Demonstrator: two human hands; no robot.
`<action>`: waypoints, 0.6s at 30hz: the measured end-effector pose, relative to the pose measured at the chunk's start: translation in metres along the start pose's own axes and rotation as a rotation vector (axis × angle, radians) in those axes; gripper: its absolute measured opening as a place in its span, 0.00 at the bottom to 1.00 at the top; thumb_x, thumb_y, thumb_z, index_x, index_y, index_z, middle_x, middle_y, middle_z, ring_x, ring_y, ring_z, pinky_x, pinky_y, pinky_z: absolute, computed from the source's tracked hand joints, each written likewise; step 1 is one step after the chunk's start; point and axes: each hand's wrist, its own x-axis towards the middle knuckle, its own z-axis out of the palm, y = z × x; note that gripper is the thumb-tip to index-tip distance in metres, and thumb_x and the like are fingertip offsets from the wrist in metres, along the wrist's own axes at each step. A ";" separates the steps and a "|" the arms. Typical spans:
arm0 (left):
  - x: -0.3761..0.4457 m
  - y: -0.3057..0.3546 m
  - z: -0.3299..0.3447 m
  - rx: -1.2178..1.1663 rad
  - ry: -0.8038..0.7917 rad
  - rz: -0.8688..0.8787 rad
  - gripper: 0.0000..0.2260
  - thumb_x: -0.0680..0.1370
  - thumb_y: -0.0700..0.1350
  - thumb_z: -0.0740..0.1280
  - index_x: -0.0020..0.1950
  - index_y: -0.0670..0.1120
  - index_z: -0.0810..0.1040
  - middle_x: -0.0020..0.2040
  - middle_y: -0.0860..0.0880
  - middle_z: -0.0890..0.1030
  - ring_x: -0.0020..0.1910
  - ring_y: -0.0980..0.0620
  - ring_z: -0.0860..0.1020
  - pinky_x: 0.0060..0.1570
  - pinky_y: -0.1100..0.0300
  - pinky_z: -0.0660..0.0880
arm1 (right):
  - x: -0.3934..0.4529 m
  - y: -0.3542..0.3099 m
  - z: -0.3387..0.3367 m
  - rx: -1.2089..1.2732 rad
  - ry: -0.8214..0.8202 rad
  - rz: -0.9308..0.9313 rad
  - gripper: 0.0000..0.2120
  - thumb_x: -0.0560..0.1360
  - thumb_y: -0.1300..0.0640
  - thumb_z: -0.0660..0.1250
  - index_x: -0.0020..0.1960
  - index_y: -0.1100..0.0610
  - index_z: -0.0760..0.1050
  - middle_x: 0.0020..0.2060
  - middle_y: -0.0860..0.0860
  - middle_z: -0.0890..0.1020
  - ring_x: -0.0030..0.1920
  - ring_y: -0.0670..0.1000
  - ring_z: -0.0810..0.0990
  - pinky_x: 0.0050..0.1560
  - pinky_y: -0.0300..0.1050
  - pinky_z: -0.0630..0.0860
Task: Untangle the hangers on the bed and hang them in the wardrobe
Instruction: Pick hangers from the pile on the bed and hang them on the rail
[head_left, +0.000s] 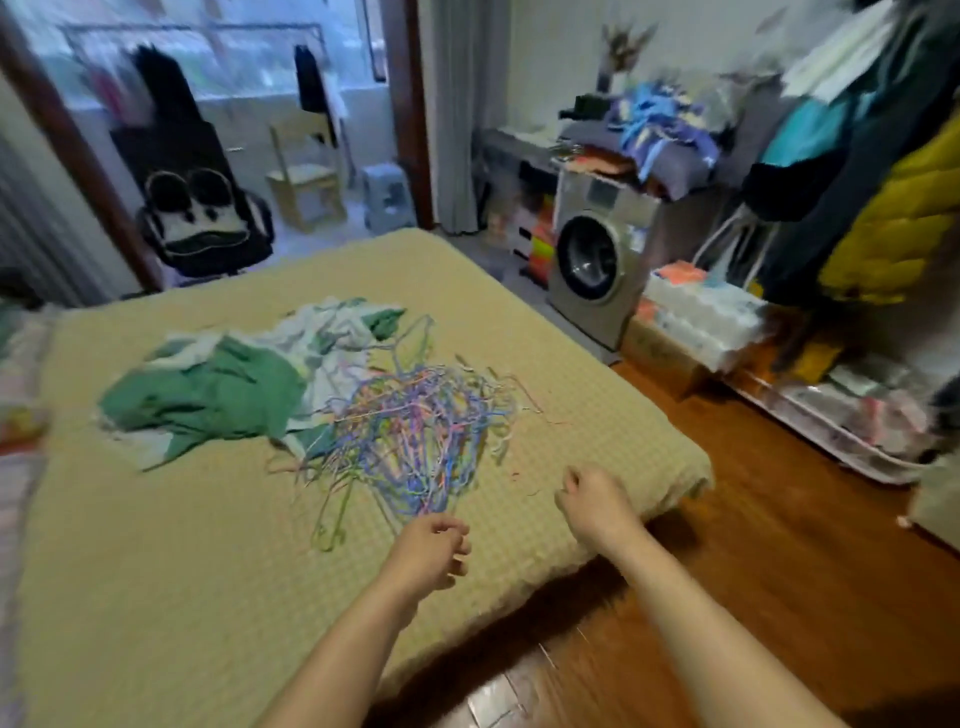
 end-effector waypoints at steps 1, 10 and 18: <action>0.008 -0.010 -0.023 -0.036 0.030 -0.017 0.09 0.80 0.38 0.58 0.50 0.46 0.77 0.38 0.48 0.78 0.29 0.52 0.76 0.31 0.64 0.67 | 0.010 -0.022 0.020 -0.010 -0.032 -0.023 0.16 0.73 0.61 0.65 0.31 0.54 0.63 0.28 0.50 0.69 0.38 0.57 0.74 0.38 0.46 0.63; 0.092 -0.033 -0.137 -0.103 0.078 -0.095 0.09 0.82 0.39 0.58 0.53 0.43 0.78 0.41 0.47 0.78 0.29 0.53 0.75 0.30 0.63 0.68 | 0.079 -0.057 0.138 0.022 -0.250 0.158 0.14 0.71 0.60 0.69 0.32 0.54 0.65 0.28 0.50 0.72 0.33 0.54 0.75 0.39 0.54 0.79; 0.172 -0.073 -0.187 -0.141 0.273 -0.279 0.10 0.83 0.37 0.58 0.55 0.38 0.78 0.41 0.43 0.78 0.28 0.51 0.74 0.29 0.62 0.65 | 0.191 -0.037 0.204 0.202 -0.351 0.397 0.11 0.74 0.59 0.67 0.38 0.56 0.66 0.28 0.55 0.74 0.21 0.53 0.73 0.30 0.47 0.73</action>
